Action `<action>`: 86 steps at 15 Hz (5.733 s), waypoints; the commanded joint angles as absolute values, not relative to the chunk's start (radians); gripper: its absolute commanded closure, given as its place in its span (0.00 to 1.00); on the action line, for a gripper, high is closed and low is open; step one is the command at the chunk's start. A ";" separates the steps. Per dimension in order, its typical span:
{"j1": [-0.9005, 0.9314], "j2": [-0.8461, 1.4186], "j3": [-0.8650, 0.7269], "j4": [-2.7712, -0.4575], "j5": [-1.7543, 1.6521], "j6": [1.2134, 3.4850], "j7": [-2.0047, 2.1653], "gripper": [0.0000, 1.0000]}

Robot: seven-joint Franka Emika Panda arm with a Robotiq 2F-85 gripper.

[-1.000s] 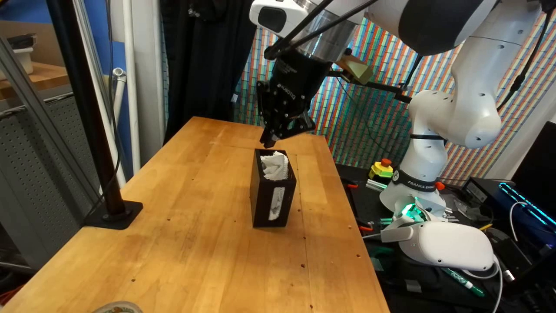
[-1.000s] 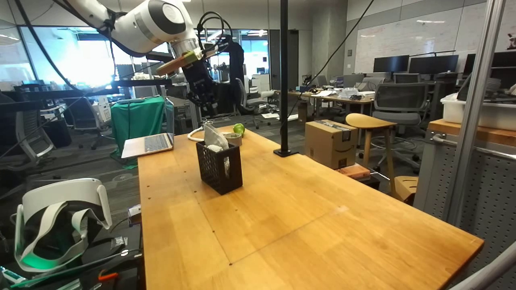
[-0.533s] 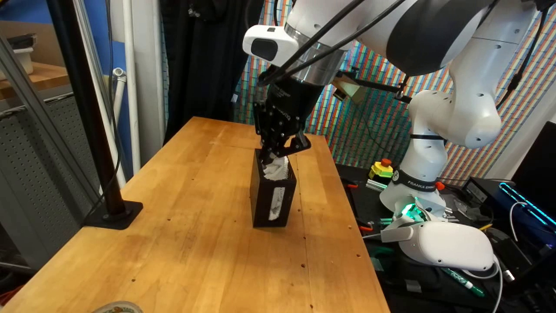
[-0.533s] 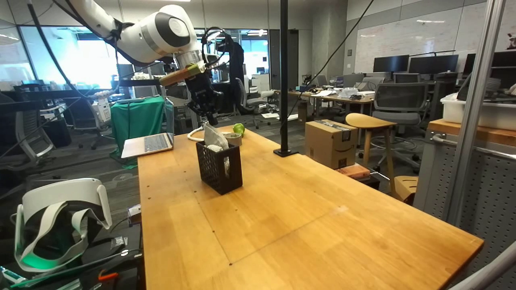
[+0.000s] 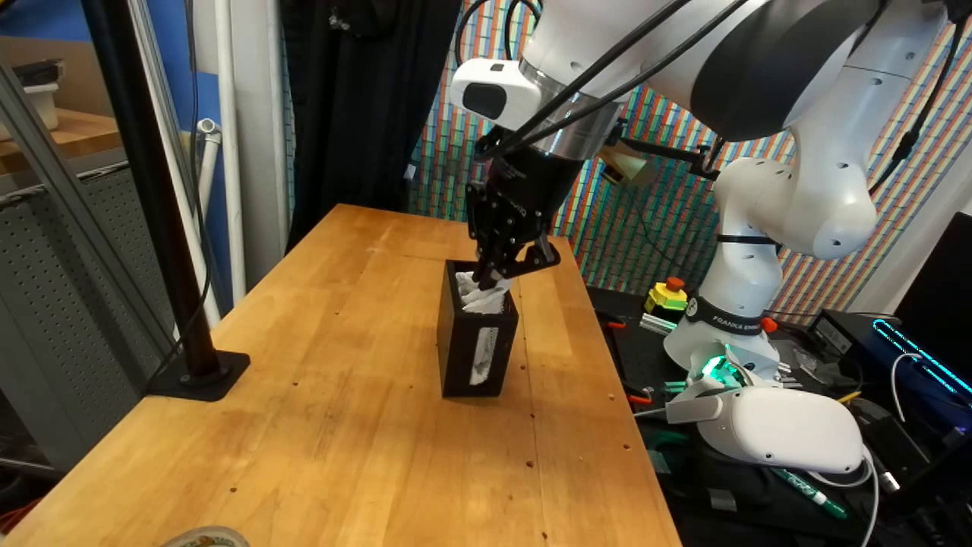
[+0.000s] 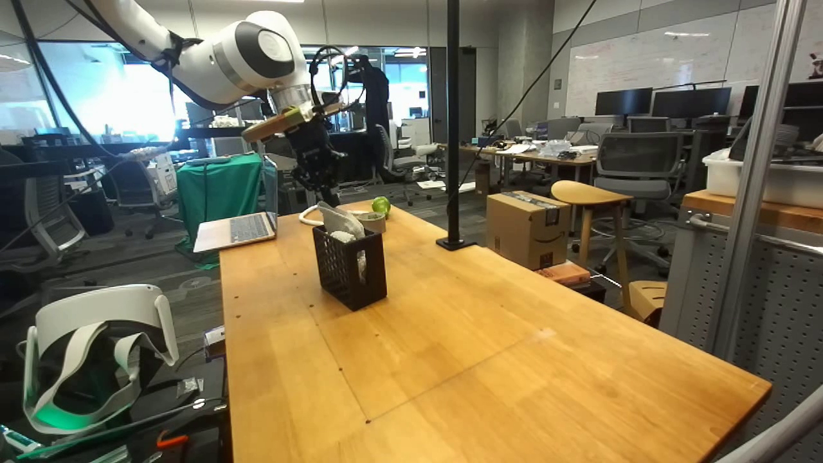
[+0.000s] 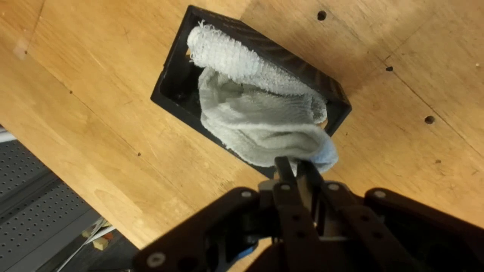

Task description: Put the white towel in the black box

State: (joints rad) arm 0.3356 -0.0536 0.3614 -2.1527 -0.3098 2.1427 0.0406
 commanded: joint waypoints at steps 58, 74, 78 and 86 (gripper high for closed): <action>0.337 0.012 0.325 -2.131 -0.466 2.137 0.162 0.87; 0.278 0.128 0.261 -2.206 -0.301 2.336 0.078 0.87; 0.256 0.188 0.238 -2.196 -0.269 2.352 0.032 0.87; 0.232 0.231 0.220 -2.192 -0.180 2.361 -0.022 0.87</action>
